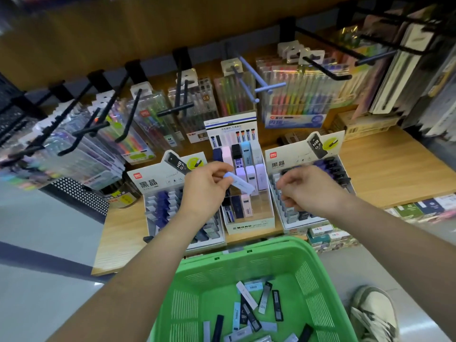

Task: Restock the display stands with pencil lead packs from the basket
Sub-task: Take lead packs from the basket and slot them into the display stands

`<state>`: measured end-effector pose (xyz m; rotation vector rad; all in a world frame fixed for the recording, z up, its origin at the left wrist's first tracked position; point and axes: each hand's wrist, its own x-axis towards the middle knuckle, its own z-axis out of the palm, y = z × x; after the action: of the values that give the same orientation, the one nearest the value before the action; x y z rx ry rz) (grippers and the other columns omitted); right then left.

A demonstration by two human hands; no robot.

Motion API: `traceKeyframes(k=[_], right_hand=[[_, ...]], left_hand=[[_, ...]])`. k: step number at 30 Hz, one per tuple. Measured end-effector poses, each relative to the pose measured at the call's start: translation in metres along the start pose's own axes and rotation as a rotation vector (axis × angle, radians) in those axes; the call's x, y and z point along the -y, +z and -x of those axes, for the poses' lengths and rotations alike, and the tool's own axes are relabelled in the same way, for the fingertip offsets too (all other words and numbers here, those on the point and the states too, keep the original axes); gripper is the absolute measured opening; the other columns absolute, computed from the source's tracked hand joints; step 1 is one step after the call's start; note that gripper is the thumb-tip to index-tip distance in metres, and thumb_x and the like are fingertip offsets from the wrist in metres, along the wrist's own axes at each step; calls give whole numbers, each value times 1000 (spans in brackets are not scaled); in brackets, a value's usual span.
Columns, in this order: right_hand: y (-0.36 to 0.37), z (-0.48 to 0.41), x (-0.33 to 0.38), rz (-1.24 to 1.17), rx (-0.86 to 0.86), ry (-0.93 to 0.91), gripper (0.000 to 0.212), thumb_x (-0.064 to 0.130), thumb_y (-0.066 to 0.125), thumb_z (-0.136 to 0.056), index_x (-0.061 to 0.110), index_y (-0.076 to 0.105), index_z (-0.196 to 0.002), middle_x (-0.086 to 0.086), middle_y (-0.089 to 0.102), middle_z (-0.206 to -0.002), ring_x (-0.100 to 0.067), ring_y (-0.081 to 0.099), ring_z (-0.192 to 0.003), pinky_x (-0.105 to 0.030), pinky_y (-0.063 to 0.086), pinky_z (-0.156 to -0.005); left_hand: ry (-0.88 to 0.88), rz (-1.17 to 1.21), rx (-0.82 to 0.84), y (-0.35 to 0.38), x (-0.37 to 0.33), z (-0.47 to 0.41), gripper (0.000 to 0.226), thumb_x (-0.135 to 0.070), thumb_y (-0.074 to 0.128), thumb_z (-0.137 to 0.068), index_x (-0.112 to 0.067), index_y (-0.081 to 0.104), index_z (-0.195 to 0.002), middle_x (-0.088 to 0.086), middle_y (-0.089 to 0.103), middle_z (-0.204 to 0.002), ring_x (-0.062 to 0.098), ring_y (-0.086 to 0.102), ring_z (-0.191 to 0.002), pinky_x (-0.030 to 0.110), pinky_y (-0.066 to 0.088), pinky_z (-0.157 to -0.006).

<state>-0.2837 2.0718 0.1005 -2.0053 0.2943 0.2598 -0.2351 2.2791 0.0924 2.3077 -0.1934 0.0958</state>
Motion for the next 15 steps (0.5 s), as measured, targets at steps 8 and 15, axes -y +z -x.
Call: traceKeyframes(k=[8, 15], right_hand=[[36, -3, -39, 328, 181, -21, 36, 10, 50, -95, 13, 59, -130, -7, 64, -123, -20, 64, -96, -25, 52, -76], [52, -8, -49, 413, 279, 14, 55, 12, 55, -93, 14, 42, -146, -8, 48, -147, -20, 59, -114, -27, 48, -92]], left_hand=[[135, -266, 169, 41, 13, 3, 17, -20, 68, -87, -23, 72, -104, -6, 69, -92, 6, 55, -79, 16, 40, -73], [452, -541, 189, 56, 17, 0, 18, -26, 64, -89, -21, 73, -104, -5, 72, -95, 19, 45, -92, 34, 43, -81]])
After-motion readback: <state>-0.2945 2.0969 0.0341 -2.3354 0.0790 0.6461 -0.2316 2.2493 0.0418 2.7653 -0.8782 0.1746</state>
